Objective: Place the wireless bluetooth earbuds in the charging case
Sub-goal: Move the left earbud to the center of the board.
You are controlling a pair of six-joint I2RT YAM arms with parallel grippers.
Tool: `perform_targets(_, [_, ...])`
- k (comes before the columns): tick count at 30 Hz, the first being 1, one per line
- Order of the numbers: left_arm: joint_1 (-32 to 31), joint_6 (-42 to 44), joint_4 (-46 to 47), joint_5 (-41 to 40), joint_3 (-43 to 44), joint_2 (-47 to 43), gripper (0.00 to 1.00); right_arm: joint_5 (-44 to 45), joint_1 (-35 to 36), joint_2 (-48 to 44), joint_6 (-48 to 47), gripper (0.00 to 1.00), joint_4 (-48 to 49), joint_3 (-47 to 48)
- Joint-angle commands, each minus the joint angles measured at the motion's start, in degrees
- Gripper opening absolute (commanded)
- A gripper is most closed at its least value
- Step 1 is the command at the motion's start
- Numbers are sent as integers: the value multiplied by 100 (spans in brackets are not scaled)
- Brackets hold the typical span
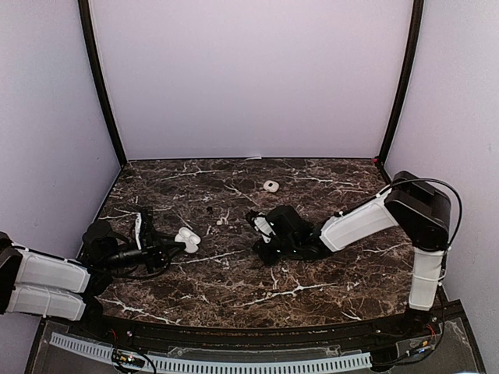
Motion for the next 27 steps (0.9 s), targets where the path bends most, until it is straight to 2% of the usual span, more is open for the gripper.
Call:
perform_targets(1, [14,30,9,160,103,-25,19,-392,147,-510,263,18,-649,-774])
perform_targets(5, [14,-2,49,200,109,8,19,-524,301,-1145,463,19,-899,-1308])
perform_targets(9, [9,-21,118,251,121,62,19,-664,382,-1783,673,25,-1114,-1752])
perform_targets(16, [8,3,182,399,148,163,19,-547,367,-2776,1138,35,-1497,-1848])
perform_targets(22, [7,34,218,515,171,274,19,-325,347,-3059,1530,34,-1836,-2033])
perform_targets(27, [6,-14,382,745,197,495,19,-491,347,-3155,1556,33,-1844,-2248])
